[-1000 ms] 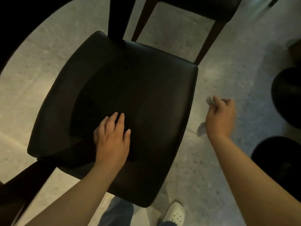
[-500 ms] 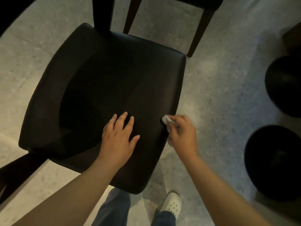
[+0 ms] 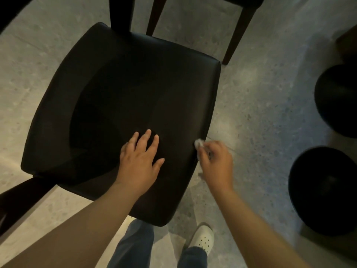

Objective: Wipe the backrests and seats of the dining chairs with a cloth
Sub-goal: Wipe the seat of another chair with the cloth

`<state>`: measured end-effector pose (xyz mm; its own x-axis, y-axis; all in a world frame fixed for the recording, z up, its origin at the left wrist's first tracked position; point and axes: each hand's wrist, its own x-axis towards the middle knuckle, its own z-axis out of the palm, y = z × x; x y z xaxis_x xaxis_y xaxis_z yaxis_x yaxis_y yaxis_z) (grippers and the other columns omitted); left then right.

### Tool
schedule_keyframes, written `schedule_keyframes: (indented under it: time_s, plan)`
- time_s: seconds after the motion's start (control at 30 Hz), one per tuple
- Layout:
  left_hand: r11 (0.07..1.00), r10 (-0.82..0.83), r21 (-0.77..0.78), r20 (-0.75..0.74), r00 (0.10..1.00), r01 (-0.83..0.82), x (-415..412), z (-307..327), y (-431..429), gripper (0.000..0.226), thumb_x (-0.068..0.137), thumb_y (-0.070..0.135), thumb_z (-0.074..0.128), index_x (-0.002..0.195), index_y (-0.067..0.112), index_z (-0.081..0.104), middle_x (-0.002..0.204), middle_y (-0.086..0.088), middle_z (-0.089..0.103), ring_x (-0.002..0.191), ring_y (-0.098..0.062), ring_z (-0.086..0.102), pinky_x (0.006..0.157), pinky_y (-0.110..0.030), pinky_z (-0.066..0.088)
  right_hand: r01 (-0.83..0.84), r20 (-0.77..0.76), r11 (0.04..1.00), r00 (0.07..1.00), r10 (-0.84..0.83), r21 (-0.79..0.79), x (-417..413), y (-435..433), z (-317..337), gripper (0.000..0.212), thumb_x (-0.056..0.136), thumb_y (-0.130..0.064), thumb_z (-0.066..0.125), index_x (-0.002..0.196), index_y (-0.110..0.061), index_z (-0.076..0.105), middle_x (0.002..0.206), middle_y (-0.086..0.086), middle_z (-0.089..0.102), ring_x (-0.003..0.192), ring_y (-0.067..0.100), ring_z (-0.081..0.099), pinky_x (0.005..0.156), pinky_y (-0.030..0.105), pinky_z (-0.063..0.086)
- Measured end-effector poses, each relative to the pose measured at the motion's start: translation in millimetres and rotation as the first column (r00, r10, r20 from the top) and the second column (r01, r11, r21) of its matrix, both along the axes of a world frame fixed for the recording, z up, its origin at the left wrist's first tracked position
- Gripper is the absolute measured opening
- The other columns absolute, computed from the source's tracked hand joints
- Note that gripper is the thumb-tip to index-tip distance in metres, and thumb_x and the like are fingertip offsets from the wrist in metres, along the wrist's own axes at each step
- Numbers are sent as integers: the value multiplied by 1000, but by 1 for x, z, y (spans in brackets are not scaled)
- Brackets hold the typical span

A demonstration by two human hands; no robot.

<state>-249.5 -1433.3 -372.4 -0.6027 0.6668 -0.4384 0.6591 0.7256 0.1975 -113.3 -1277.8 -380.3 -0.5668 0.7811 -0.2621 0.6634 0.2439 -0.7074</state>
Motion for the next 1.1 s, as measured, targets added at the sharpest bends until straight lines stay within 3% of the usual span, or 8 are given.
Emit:
schedule_keyframes:
  time_s: [0.13, 0.27, 0.37, 0.43, 0.67, 0.77, 0.9, 1.1]
  plan:
    - [1000, -16, -23, -6, 1000, 16, 0, 1, 1, 71, 95, 54, 41, 153, 30, 8, 162, 1, 3, 148, -26, -1, 119, -48, 13, -190, 62, 979, 979, 194, -68, 38, -25, 15, 24, 92, -45, 51, 88, -28, 68, 88, -15, 54, 75, 5, 57, 64, 33, 56]
    - [1000, -19, -15, -23, 1000, 19, 1, -1, 0, 72, 95, 53, 42, 153, 29, 9, 162, 0, 3, 148, -27, 0, 119, -49, 12, -42, 34, 995, 999, 39, 88, 8, 18, 8, 19, 96, -35, 56, 101, -23, 69, 96, -7, 53, 83, 10, 58, 69, 31, 53]
    - [1000, 0, -1, -18, 1000, 0, 2, -3, 1, 73, 95, 52, 44, 153, 30, 8, 162, 1, 1, 149, -26, -3, 118, -47, 9, 80, -30, 997, 996, -79, 22, -25, 28, -5, 29, 98, -32, 54, 122, -18, 64, 108, -6, 50, 94, 14, 58, 77, 39, 57]
    - [1000, 11, 12, 15, 1000, -11, 2, -1, 0, 74, 95, 51, 46, 153, 30, 6, 162, 3, -4, 148, -24, -7, 118, -45, 4, 104, -58, 993, 993, -101, 48, -21, 3, -8, 30, 99, -32, 51, 124, -21, 61, 110, -9, 48, 95, 6, 54, 83, 31, 55]
    - [998, 69, -3, -2, 998, -69, 37, 16, -36, 72, 96, 47, 44, 154, 28, 6, 162, 3, -7, 148, -24, -11, 119, -50, 0, -279, -45, 959, 960, 277, -51, 78, -73, 3, 15, 95, -29, 56, 102, -26, 69, 97, -15, 49, 88, -4, 50, 71, 10, 45]
    - [991, 130, -11, -7, 991, -130, 62, 19, -58, 70, 96, 48, 43, 154, 26, 13, 162, 0, 2, 149, -26, -3, 120, -50, 4, -167, -77, 984, 984, 162, -65, 69, -43, 10, 12, 95, -31, 54, 96, -27, 65, 97, -14, 48, 85, 4, 54, 67, 18, 52]
    - [970, 240, -29, 14, 971, -240, 86, 15, -76, 73, 95, 52, 43, 155, 26, 11, 162, -2, 2, 149, -29, -3, 121, -48, 11, 2, -82, 1000, 997, -4, -29, 12, -10, 6, 31, 99, -30, 52, 126, -20, 62, 113, -6, 48, 99, 15, 57, 82, 28, 53]
    - [968, 249, -30, 28, 968, -248, 88, 2, -80, 76, 95, 51, 47, 155, 27, 7, 163, 1, -3, 148, -28, -10, 120, -49, 11, -19, -169, 999, 985, 23, 28, 26, -72, -10, 23, 99, -32, 50, 120, -27, 59, 115, -11, 46, 100, 6, 54, 85, 32, 54]
